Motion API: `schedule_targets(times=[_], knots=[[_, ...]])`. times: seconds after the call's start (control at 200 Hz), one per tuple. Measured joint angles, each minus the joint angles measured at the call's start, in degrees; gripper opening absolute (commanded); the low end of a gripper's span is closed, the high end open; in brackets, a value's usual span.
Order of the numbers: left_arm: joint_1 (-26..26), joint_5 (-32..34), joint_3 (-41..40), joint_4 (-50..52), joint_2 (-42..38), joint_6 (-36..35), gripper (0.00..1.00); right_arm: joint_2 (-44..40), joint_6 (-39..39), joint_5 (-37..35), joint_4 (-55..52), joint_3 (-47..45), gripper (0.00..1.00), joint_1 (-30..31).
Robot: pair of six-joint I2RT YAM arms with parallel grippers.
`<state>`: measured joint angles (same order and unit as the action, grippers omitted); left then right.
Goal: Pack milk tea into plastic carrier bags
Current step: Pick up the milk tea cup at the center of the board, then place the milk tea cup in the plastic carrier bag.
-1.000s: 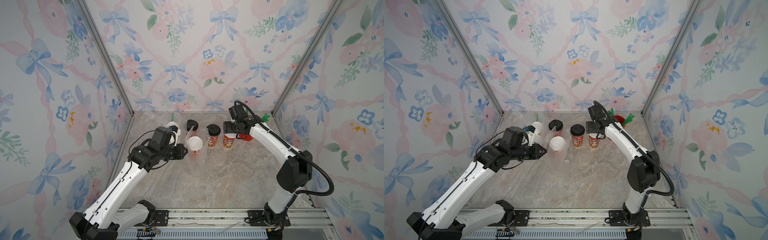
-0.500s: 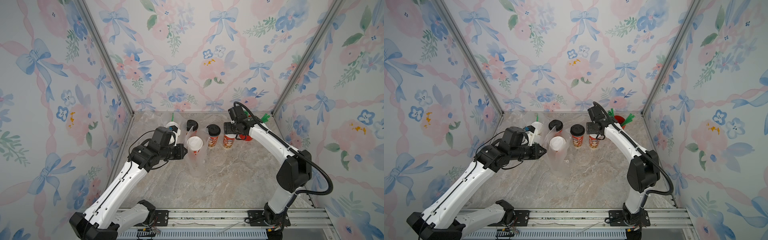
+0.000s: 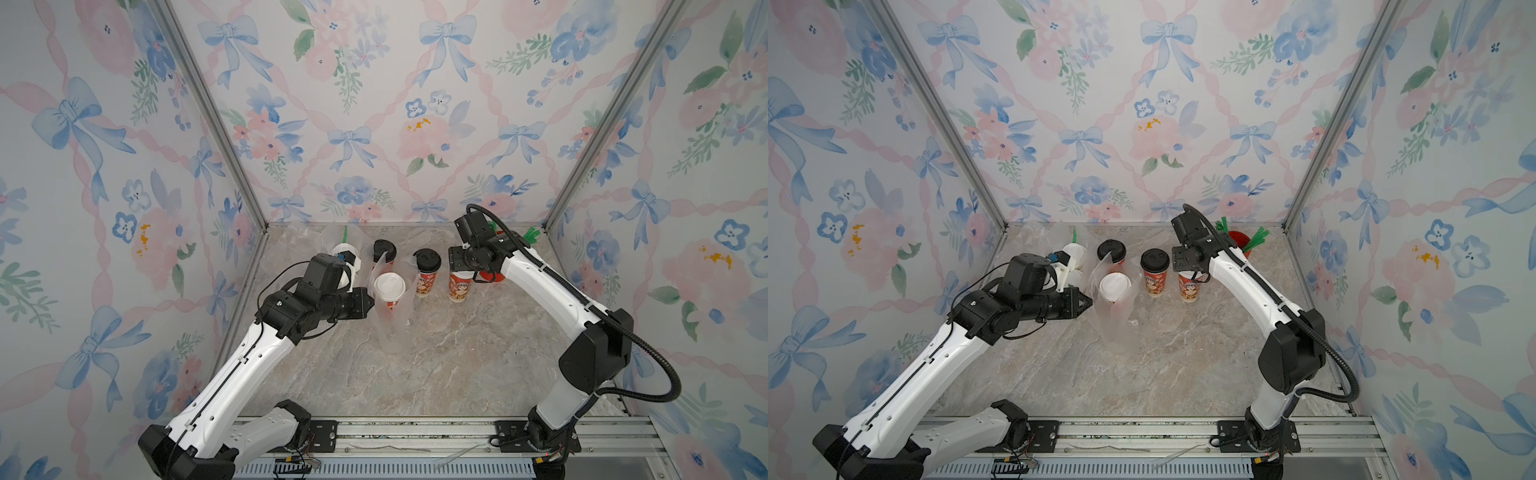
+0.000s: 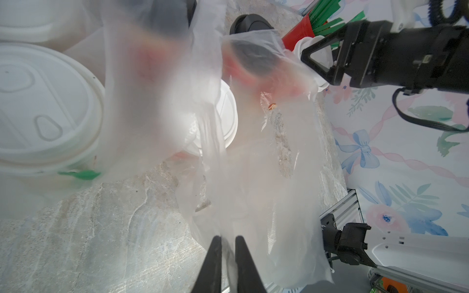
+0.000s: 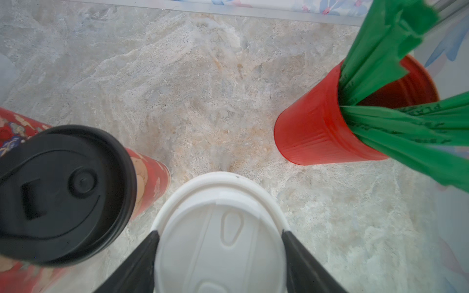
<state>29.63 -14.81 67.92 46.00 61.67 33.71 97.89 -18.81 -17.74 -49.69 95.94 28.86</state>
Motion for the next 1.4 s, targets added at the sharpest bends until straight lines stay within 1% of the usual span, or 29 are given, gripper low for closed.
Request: schedule_targets(times=[0.14, 0.265, 0.505, 0.725, 1.08, 1.19, 1.4], knots=[[0.42, 0.00, 0.02, 0.02, 0.00, 0.00, 0.12, -4.55, -0.07, -0.39, -4.72, 4.04, 0.71, 2.19], [0.81, 0.00, 0.15, 0.00, 0.20, -0.02, 0.11, -7.91, -0.46, -0.79, -8.94, 9.40, 0.70, 4.22], [2.54, 0.22, 0.87, -0.02, 1.88, -0.04, 0.10, -8.63, -1.84, -1.16, -16.70, 19.47, 0.69, 8.70], [3.89, 0.46, 1.03, -0.90, 2.03, -0.04, 0.09, -6.56, -3.10, -1.22, -21.84, 29.22, 0.68, 13.44], [4.61, 0.42, 0.98, -1.81, 2.03, -0.04, 0.08, 2.71, -4.11, -2.47, -26.43, 46.97, 0.67, 20.41], [4.76, 0.42, 0.98, -1.92, 2.03, -0.07, 0.07, 4.04, -4.15, -2.47, -26.36, 49.51, 0.67, 21.94], [4.87, 0.42, 0.90, -2.23, 2.03, -0.07, 0.07, 4.15, -4.33, -1.97, -24.61, 49.99, 0.66, 23.71]])
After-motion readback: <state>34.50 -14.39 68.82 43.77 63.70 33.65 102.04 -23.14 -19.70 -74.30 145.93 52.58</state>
